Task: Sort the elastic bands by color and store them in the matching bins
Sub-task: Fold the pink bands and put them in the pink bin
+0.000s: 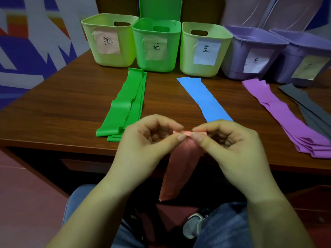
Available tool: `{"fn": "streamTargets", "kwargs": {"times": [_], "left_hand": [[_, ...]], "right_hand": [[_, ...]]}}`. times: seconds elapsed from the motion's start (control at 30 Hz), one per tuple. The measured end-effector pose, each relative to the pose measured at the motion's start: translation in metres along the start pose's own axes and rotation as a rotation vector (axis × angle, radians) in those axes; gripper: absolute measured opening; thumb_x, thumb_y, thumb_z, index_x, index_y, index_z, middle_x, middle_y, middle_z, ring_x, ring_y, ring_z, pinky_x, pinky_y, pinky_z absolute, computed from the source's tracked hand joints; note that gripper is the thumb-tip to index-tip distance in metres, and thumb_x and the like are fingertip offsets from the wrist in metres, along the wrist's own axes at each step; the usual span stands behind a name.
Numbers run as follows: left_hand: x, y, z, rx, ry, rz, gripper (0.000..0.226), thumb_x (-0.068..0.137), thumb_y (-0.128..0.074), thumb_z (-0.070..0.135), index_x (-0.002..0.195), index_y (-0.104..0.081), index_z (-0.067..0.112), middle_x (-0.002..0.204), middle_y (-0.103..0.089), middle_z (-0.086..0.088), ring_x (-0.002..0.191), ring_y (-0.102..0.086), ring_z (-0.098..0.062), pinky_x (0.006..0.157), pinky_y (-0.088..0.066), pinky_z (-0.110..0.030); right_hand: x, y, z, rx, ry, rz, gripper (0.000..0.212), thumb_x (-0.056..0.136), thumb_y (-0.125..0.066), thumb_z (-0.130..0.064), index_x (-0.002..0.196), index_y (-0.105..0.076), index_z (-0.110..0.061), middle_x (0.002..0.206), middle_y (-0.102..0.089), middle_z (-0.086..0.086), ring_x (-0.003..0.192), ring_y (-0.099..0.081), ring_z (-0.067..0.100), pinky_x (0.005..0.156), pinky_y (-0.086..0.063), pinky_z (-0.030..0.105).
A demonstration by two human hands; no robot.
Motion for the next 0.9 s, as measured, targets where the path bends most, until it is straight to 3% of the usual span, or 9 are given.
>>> {"fn": "streamTargets", "kwargs": {"times": [0.13,0.3,0.47,0.67,0.9], "left_hand": [[0.0013,0.0008,0.0000,0.051,0.012,0.006,0.018,0.065,-0.079,0.013,0.080,-0.073,0.023,0.069,-0.066,0.006,0.065,-0.058,-0.007,0.064,-0.051,-0.020],[0.0002,-0.0002,0.0022,-0.038,0.119,0.002,0.023,0.060,-0.078,0.011,0.082,-0.073,0.015,0.075,-0.069,-0.005,0.070,-0.060,-0.017,0.067,-0.053,-0.021],[-0.0001,-0.0022,0.0053,-0.154,0.260,-0.029,0.028,0.058,-0.070,0.009,0.086,-0.069,0.010,0.070,-0.070,0.000,0.061,-0.064,-0.005,0.057,-0.051,-0.013],[-0.0054,-0.0033,0.0081,-0.169,0.242,-0.066,0.021,0.062,-0.067,0.008,0.083,-0.067,0.006,0.063,-0.068,0.001,0.055,-0.062,-0.004,0.054,-0.049,-0.013],[-0.0053,-0.0050,0.0092,-0.160,0.208,-0.068,0.021,0.060,-0.076,0.005,0.077,-0.072,0.017,0.058,-0.056,0.004,0.048,-0.048,-0.003,0.050,-0.042,-0.011]], "right_hand": [[0.0015,0.0023,0.0008,-0.011,-0.004,0.009,0.012,0.069,-0.071,-0.032,0.079,-0.073,-0.026,0.077,-0.072,-0.004,0.072,-0.067,0.009,0.069,-0.050,0.018],[0.0003,0.0015,0.0005,0.063,0.001,-0.011,0.009,0.069,-0.071,-0.025,0.078,-0.073,-0.025,0.076,-0.072,-0.004,0.072,-0.066,0.006,0.068,-0.050,0.017],[-0.0024,0.0009,-0.0007,0.154,0.004,-0.030,0.010,0.070,-0.071,-0.017,0.079,-0.073,-0.022,0.076,-0.072,-0.002,0.072,-0.066,0.007,0.069,-0.054,0.023],[-0.0030,0.0017,-0.0037,0.198,0.036,-0.049,0.016,0.069,-0.072,-0.013,0.079,-0.074,-0.024,0.077,-0.072,-0.004,0.073,-0.065,0.006,0.069,-0.051,0.017],[-0.0038,0.0002,-0.0035,0.204,0.020,-0.060,0.012,0.069,-0.074,-0.012,0.080,-0.071,-0.017,0.075,-0.070,-0.003,0.072,-0.064,0.007,0.068,-0.051,0.018]]}}
Point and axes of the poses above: each hand's wrist, its own x-axis towards the middle knuckle, its own y-axis out of the back of the hand, z = x × y, the point moved 1 cm from there along x, towards the middle knuckle
